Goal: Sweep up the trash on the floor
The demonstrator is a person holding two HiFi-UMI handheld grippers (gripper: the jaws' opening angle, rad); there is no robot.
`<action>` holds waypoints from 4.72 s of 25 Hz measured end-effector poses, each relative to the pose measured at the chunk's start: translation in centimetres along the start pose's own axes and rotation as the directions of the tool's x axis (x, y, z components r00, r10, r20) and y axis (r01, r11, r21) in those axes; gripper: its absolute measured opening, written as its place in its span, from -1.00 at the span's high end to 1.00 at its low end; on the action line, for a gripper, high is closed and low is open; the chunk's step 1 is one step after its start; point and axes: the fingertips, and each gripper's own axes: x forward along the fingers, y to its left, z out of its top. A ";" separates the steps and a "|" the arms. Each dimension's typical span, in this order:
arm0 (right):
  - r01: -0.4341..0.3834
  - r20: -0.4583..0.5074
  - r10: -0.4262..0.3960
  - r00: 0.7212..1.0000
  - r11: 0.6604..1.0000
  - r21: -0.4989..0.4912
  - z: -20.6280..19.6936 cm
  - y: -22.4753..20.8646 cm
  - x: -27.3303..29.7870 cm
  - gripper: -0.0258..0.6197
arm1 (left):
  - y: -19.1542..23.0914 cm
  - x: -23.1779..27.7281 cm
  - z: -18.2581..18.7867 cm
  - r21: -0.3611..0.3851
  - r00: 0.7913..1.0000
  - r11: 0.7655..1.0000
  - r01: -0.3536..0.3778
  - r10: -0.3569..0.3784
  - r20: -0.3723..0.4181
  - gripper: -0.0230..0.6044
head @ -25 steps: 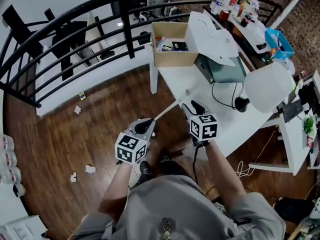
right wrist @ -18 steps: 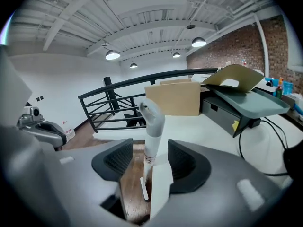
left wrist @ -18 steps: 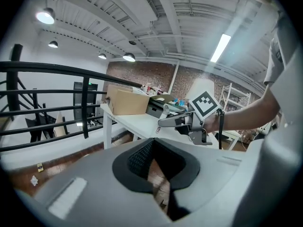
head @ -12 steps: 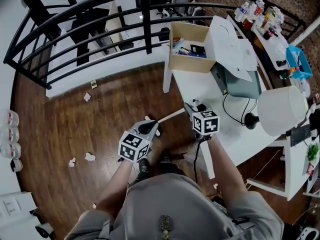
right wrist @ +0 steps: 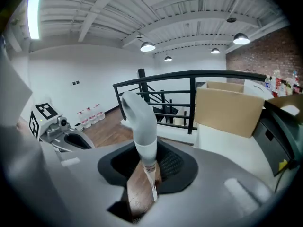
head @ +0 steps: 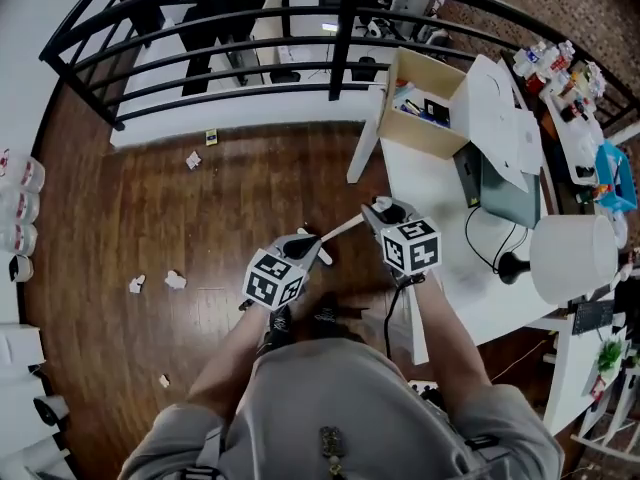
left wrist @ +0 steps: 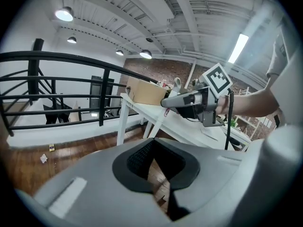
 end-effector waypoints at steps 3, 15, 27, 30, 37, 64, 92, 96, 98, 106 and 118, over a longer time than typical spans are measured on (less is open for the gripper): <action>-0.062 0.023 0.064 0.998 0.995 -0.082 2.7 3.9 0.2 0.62 | 0.4 -1.2 -0.1 0.003 0.999 1.000 -0.014 0.014 0.029 0.90; -0.234 0.142 0.280 0.950 0.933 -0.273 14.1 18.1 -5.1 0.61 | 0.9 -4.2 -1.3 0.001 0.996 1.000 -0.018 0.017 0.082 0.28; -0.421 0.123 0.490 0.863 0.832 -0.361 17.6 30.7 -4.5 0.61 | 7.7 -12.8 -2.1 -0.015 0.971 0.984 -0.179 0.179 0.157 0.54; -0.467 0.092 0.535 0.840 0.797 -0.383 17.5 34.5 -3.2 0.61 | 9.8 -16.5 -3.9 -0.043 0.962 0.974 -0.223 0.227 0.151 0.54; -0.631 0.020 0.695 0.719 0.664 -0.401 15.7 42.3 -1.9 0.61 | 12.4 -24.8 -9.1 -0.089 0.921 0.924 -0.373 0.380 0.086 0.54; -0.937 -0.461 0.866 0.196 0.026 -0.349 -5.9 99.5 -1.4 0.61 | 12.4 -73.4 -49.0 -0.539 0.622 0.472 -0.697 0.773 -0.128 0.49; -0.894 -0.447 0.775 0.447 0.366 -0.259 -7.1 98.1 29.0 0.61 | 38.1 -66.6 -56.6 -0.492 0.809 0.671 -0.555 0.572 -0.134 0.47; -0.841 -0.394 0.743 0.541 0.468 -0.272 -1.7 90.4 34.2 0.61 | 43.8 -59.9 -49.9 -0.451 0.850 0.738 -0.501 0.518 -0.097 0.47; -0.814 -0.368 0.726 0.581 0.509 -0.280 1.1 86.7 36.3 0.61 | 46.3 -56.7 -46.5 -0.432 0.867 0.767 -0.474 0.492 -0.078 0.47; -0.697 -0.261 0.648 0.716 0.638 -0.328 10.8 73.5 43.2 0.61 | 55.1 -45.0 -34.2 -0.334 0.921 0.866 -0.372 0.389 -0.019 0.47; -0.583 -0.153 0.571 0.806 0.725 -0.366 19.5 61.7 46.4 0.61 | 61.3 -33.9 -21.6 -0.203 0.958 0.940 -0.275 0.285 0.020 0.46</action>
